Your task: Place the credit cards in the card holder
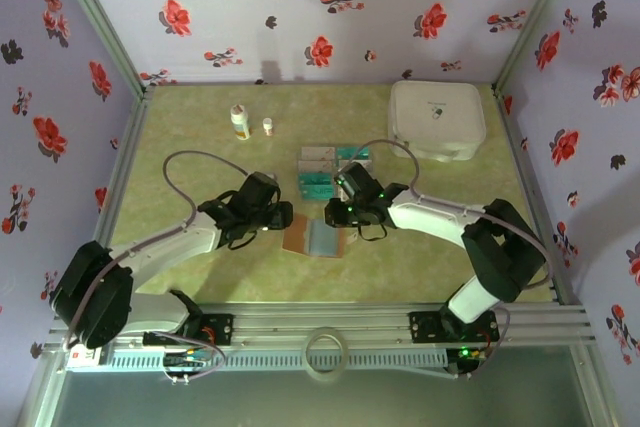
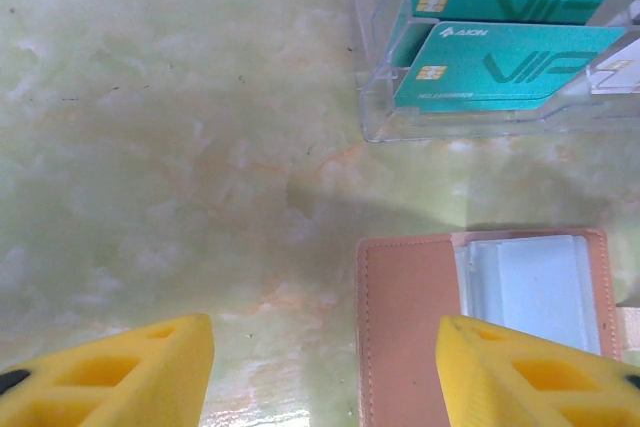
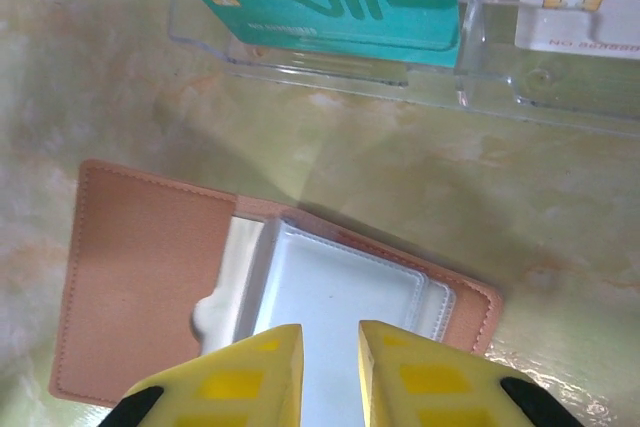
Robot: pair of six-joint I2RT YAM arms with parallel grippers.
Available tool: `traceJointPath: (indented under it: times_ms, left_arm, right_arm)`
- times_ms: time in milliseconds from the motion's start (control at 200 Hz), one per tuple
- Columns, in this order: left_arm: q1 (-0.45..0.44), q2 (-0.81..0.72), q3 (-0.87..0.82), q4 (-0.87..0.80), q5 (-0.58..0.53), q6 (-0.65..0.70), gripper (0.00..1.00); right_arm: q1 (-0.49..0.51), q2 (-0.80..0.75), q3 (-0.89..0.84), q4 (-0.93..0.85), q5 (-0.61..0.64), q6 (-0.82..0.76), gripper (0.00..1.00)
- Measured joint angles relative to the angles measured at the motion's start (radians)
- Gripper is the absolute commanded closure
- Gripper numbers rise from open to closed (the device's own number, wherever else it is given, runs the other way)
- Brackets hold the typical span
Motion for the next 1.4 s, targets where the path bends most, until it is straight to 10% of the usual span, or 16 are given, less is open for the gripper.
traceJointPath:
  times_ms: [240,1400]
  left_arm:
    - [-0.049,-0.002,0.002,-0.037,-0.008,0.001,0.38]
    - [-0.111,0.147,-0.095,0.045,-0.104,0.005,0.38]
  right_arm:
    - [0.000,-0.056,-0.069,0.042,0.002,0.021,0.62]
    - [0.009,0.018,-0.110,0.142,-0.035,0.060,0.71]
